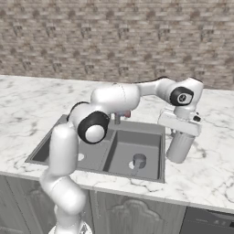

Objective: Move any existing items from the left basin to the right basin for drying. Then move the glass cup from the counter to the left basin of the sink for washing.

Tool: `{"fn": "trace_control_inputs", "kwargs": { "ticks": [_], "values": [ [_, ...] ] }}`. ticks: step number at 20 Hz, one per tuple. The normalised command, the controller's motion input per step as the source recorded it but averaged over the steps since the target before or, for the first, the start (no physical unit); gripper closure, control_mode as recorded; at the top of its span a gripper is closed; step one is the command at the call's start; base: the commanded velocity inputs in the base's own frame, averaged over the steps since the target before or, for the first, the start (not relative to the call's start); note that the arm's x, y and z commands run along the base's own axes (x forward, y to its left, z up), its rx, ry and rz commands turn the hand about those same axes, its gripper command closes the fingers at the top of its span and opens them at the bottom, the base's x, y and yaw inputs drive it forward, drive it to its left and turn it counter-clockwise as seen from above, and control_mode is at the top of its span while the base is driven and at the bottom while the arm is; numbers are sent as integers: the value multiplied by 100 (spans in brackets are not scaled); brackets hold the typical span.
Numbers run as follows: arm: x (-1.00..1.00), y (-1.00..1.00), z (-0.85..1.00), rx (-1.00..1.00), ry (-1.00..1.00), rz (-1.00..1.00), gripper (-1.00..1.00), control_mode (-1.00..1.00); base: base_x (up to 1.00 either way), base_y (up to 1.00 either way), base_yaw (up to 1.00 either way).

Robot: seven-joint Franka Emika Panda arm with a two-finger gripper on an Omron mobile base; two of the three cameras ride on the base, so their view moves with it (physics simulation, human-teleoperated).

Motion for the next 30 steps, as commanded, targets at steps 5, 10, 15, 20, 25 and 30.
{"fn": "trace_control_inputs", "kwargs": {
  "ticks": [5,10,15,20,25,30],
  "values": [
    [-44,79,21,-9,0,0,100,-100,0,0,0],
    [-36,89,16,-9,-1,0,100,-100,0,0,0],
    [-11,96,6,-8,0,0,100,-100,0,0,0],
    [0,96,6,-6,0,0,100,-100,0,0,0],
    [0,95,1,-5,0,0,100,-100,0,0,0],
    [0,95,0,-4,0,0,100,-100,0,0,0]
  ]
}}
